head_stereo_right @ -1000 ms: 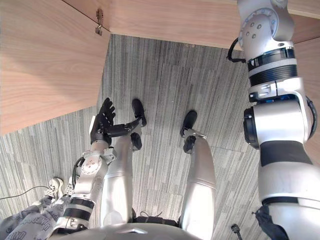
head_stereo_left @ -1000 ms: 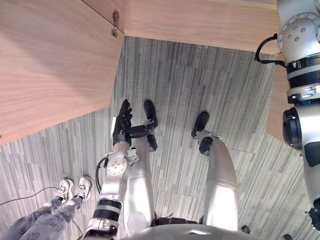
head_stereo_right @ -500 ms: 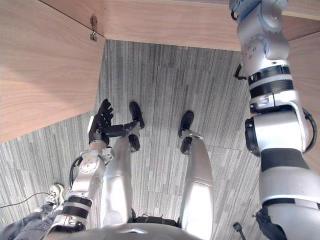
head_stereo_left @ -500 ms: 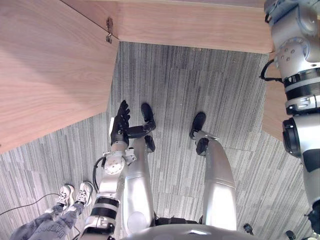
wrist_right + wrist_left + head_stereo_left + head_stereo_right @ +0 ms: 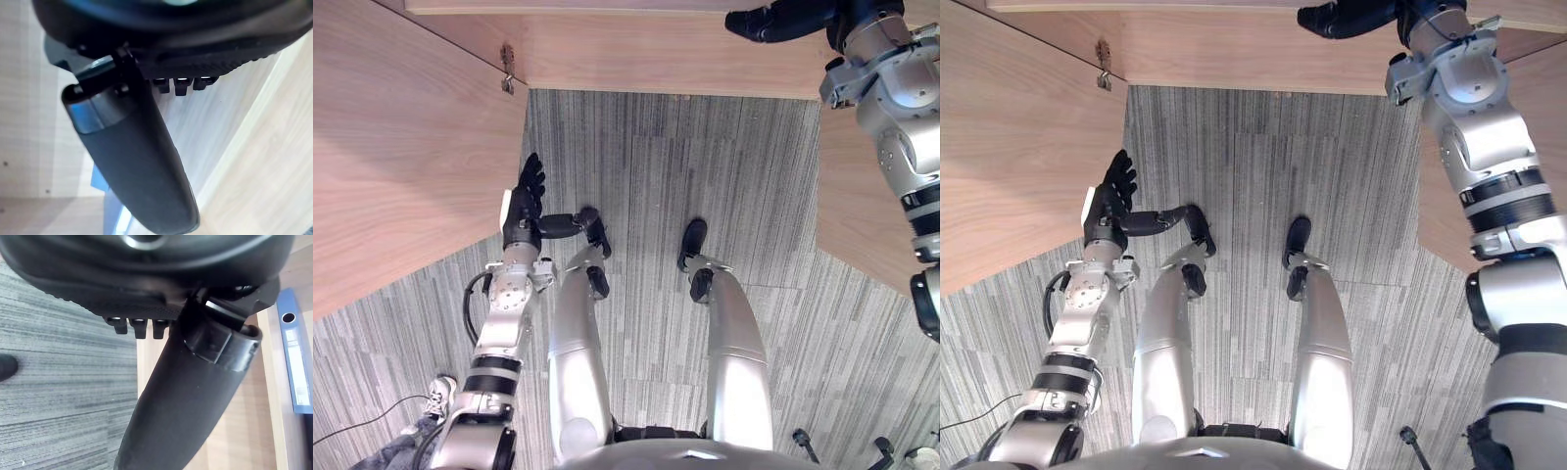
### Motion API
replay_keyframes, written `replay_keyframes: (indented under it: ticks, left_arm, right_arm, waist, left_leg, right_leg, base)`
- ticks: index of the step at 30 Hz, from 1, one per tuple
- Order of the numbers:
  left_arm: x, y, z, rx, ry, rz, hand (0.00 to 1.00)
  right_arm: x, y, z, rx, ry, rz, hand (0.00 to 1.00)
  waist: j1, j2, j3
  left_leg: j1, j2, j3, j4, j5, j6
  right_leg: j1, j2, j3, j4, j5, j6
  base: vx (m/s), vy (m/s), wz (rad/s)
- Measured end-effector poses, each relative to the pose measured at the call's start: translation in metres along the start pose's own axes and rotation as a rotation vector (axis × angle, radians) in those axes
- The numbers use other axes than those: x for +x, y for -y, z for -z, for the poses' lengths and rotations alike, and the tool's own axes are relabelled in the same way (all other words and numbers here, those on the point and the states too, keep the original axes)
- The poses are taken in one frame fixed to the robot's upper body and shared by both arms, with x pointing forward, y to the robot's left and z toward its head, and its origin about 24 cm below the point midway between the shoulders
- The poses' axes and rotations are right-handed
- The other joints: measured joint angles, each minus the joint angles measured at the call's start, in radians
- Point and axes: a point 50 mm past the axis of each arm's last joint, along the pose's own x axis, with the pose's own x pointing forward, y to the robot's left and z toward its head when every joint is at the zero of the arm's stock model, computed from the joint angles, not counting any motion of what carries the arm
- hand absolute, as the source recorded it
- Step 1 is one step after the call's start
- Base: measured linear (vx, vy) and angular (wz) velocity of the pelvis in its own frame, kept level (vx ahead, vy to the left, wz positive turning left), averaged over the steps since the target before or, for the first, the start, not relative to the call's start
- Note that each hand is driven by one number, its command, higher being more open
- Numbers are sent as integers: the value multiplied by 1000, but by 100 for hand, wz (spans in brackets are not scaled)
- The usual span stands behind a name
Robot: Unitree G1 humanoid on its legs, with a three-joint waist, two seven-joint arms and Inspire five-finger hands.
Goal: Walk over to the cabinet, pick up the folder, carry it to the office cabinet, place the folder inside the office cabinet, then close the office cabinet door
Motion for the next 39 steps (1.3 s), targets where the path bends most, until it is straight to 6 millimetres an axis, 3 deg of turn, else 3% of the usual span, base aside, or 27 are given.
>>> replay_keyframes:
  ticks: [8,15,18,19,23,26,32,39]
  left_arm:
    - [2,-5,-3,35,8,32,100]
    - [-3,-8,-2,44,5,36,100]
    - [-10,-5,3,16,-6,24,100]
    - [-12,-4,6,-10,-16,8,100]
    - [-20,5,16,-55,-46,-25,100]
    - [-21,18,19,-95,-54,-39,100]
    - [-20,32,21,-138,-67,-61,100]
    - [-15,32,20,-137,-66,-104,100]
  right_arm:
    - [-7,-3,5,-237,-37,-133,100]
    - [-18,-8,9,-215,-19,-163,100]
    - [-30,-13,15,-106,18,-107,100]
    - [-34,-16,18,-27,34,-58,0]
    - [-40,-21,22,201,80,131,0]
    - [-41,-15,12,339,148,335,0]
    - [-39,-11,-5,330,228,522,0]
    - [-31,-15,-21,221,259,617,0]
  waist:
    - [2,-37,-5]
    - [3,-43,-8]
    - [6,-43,-8]
    - [7,-43,-8]
    - [8,-43,-8]
    - [9,-43,-8]
    - [9,-43,-8]
    - [12,-42,-8]
  left_leg:
    - [0,0,5,1,-2,1]
    - [1,0,5,-1,-5,1]
    - [2,1,8,0,-9,1]
    - [2,1,9,2,-11,1]
    - [3,0,12,9,-17,4]
    - [1,2,13,22,-30,7]
    - [-5,4,15,34,-37,7]
    - [-27,2,13,44,-39,8]
  right_leg:
    - [1,-1,1,-2,-2,3]
    - [3,-1,0,-6,-3,4]
    - [4,-1,3,-8,-3,6]
    - [4,-1,4,-8,-4,6]
    - [1,-2,12,-5,-5,9]
    - [-1,-3,16,-4,-10,14]
    - [-4,-5,18,0,-10,14]
    - [-26,-9,20,12,-10,14]
  base:
    - [27,60,0]
    - [34,60,0]
    - [46,65,-1]
    - [35,50,-2]
    - [30,49,-4]
    - [4,44,-3]
    - [30,57,-1]
    - [36,57,1]
